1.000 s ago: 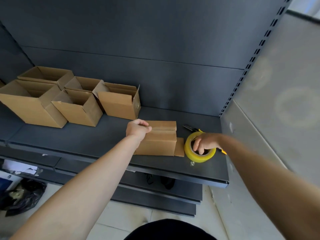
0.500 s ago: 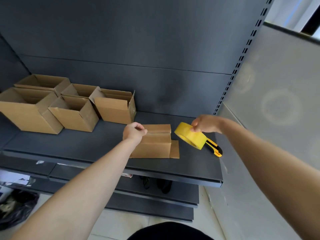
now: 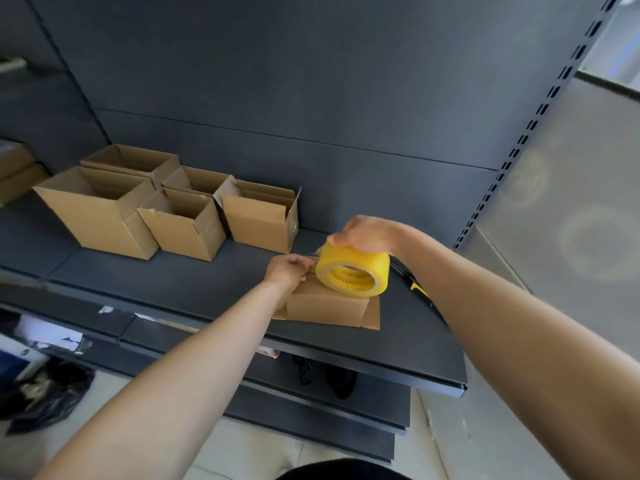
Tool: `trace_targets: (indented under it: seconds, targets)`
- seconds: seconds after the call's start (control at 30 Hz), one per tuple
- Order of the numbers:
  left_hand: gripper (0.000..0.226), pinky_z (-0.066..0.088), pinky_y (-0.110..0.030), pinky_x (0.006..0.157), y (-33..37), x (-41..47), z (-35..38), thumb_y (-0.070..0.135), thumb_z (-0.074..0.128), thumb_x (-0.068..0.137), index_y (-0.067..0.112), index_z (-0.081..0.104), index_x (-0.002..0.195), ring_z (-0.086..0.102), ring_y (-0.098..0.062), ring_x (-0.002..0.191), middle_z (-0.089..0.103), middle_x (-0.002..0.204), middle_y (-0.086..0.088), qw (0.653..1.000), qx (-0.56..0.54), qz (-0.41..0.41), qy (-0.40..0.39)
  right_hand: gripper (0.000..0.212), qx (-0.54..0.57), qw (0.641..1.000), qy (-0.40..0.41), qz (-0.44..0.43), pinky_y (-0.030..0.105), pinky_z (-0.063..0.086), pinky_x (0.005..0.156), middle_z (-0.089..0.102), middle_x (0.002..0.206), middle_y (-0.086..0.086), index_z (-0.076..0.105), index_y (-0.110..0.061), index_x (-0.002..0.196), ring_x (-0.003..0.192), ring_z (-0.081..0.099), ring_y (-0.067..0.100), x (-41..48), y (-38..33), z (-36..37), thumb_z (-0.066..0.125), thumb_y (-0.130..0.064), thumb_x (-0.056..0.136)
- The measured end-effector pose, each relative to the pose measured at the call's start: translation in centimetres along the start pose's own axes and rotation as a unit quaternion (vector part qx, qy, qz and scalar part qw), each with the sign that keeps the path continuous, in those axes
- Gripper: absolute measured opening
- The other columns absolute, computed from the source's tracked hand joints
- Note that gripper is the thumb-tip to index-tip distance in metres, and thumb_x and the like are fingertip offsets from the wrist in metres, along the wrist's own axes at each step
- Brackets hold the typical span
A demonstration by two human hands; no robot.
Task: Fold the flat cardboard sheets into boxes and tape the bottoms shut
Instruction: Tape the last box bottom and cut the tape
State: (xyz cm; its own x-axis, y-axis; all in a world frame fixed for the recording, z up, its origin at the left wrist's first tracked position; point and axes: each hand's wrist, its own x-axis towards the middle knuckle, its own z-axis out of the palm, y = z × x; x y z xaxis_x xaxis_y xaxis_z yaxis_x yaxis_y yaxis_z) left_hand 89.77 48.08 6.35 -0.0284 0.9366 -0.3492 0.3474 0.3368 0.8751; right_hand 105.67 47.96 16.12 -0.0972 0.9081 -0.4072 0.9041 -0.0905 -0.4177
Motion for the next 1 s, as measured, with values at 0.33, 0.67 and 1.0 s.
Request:
trace_targets:
  seconds: [0.33,0.67,1.0]
  targets:
    - [0.03,0.05,-0.026,0.061,1.6,-0.7,-2.3,0.035,0.058,0.093,0.009,0.059,0.076,0.055,-0.015,0.063,0.058,0.069,-0.004,0.986,-0.088,0.061,-0.128,0.037,-0.055,0.998,-0.013,-0.008,0.029,0.039,0.059,0.057,0.083,-0.003,0.058,-0.019,0.092,0.074,0.054,0.013,1.9,-1.2,0.1,0.047,-0.054,0.091]
    - [0.032,0.052,-0.04,0.093,0.2,1.1,-0.5,0.015,0.042,0.1,-0.009,0.052,0.119,0.062,-0.025,0.1,0.061,0.117,-0.016,0.986,-0.111,0.0,-0.123,0.066,0.068,0.998,-0.007,-0.005,0.037,0.054,0.085,0.068,0.099,0.004,0.068,-0.016,0.101,0.091,0.065,0.022,1.0,1.0,-0.6,0.045,-0.075,0.078]
    - [0.018,0.053,-0.039,0.091,0.4,2.1,1.1,0.012,0.042,0.1,-0.001,0.052,0.106,0.065,-0.015,0.078,0.062,0.109,-0.01,0.994,-0.057,-0.014,-0.088,0.04,0.005,1.0,0.016,0.006,0.03,0.048,0.064,0.063,0.083,0.0,0.064,-0.019,0.079,0.077,0.061,0.019,1.0,1.6,-1.3,0.063,-0.059,0.078]
